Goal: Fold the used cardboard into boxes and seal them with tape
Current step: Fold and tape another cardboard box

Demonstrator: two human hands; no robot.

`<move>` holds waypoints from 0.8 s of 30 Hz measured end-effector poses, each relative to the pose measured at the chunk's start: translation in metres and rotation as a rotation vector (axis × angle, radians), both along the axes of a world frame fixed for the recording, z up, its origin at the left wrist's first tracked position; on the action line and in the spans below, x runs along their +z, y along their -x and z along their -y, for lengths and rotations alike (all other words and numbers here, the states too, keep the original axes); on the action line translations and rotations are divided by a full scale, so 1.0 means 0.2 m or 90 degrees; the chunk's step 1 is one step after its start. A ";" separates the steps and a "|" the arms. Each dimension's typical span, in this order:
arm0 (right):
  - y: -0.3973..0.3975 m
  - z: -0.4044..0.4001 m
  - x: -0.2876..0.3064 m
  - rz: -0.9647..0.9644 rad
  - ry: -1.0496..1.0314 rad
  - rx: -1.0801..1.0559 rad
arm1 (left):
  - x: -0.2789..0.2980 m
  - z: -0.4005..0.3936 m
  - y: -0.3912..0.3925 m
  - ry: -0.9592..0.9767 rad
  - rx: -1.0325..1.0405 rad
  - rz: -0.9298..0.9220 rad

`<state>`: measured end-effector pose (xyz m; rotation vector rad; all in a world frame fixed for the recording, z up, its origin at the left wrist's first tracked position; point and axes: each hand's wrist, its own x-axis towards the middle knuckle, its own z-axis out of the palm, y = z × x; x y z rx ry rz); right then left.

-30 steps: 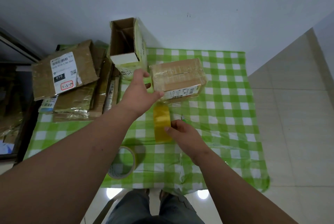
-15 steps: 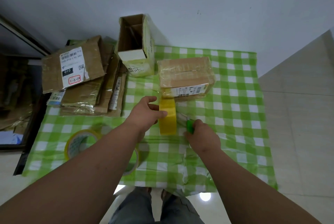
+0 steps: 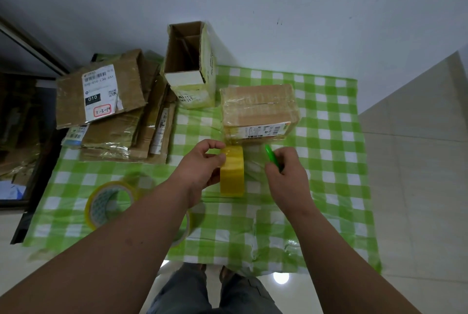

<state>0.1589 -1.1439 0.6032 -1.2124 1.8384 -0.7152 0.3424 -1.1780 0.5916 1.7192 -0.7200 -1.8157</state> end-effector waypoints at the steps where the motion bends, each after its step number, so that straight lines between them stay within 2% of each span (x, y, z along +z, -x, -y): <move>1: -0.01 0.01 0.03 -0.005 0.018 0.032 | -0.01 0.00 0.00 -0.004 0.000 -0.002; 9: -0.08 0.12 0.12 -0.205 0.061 0.296 | 0.00 0.01 0.02 -0.025 0.024 -0.013; 15: -0.11 0.18 0.14 -0.297 0.060 0.350 | 0.00 0.01 0.03 -0.019 0.045 -0.032; 24: -0.17 0.21 0.16 -0.318 0.060 0.378 | 0.00 -0.01 0.05 -0.008 0.068 -0.039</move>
